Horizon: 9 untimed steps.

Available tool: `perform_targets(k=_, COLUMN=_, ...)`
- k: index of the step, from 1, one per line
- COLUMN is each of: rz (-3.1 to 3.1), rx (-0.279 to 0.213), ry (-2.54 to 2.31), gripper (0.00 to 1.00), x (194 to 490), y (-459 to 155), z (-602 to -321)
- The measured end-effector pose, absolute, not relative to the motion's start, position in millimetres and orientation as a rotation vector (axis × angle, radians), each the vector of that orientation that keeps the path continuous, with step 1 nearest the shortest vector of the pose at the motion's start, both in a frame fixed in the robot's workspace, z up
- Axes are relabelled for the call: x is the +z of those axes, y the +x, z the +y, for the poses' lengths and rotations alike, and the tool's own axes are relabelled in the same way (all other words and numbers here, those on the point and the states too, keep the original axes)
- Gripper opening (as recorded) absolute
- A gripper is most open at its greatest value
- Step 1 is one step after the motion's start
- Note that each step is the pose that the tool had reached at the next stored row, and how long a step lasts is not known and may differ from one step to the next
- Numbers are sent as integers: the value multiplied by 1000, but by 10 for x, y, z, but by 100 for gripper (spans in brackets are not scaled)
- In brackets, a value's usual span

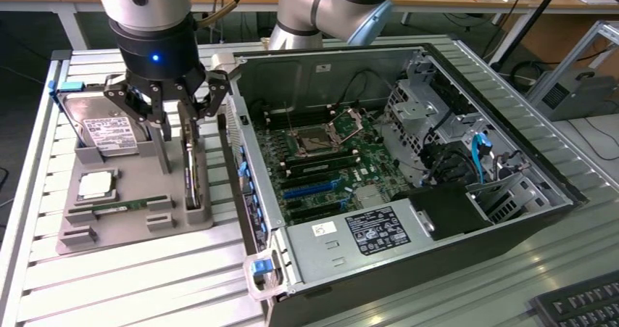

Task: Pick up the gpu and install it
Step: 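Pick up the gpu and move the gpu toward the slot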

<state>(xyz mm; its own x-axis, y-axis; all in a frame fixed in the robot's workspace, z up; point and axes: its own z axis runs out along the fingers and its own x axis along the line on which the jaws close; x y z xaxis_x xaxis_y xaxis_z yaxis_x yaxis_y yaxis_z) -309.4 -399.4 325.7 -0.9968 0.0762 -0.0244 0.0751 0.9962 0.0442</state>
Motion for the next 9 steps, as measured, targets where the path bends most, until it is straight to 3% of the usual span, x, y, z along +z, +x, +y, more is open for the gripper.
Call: perform_targets(k=9, rz=3112, rx=68, ry=118, gripper=42, x=3224, y=-3094, z=-3994)
